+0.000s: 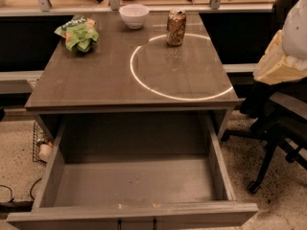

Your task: Close top drawer

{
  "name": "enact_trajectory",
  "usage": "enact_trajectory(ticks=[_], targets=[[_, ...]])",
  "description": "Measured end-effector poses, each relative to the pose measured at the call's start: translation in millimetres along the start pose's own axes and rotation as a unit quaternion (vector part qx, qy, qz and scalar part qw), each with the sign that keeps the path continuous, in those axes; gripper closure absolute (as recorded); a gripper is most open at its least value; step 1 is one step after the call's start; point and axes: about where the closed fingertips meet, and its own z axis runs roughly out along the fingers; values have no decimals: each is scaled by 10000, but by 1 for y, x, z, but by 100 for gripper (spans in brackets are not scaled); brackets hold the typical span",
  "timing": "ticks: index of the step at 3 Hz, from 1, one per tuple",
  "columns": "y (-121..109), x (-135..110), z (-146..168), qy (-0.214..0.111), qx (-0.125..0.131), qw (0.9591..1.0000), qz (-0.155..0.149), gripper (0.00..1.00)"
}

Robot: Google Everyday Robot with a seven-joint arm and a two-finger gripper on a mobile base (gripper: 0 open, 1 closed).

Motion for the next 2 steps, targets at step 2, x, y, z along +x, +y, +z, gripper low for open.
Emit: enact_trajectory(ticks=[2], targets=[[17, 1, 3, 119, 207, 9990, -387, 100]])
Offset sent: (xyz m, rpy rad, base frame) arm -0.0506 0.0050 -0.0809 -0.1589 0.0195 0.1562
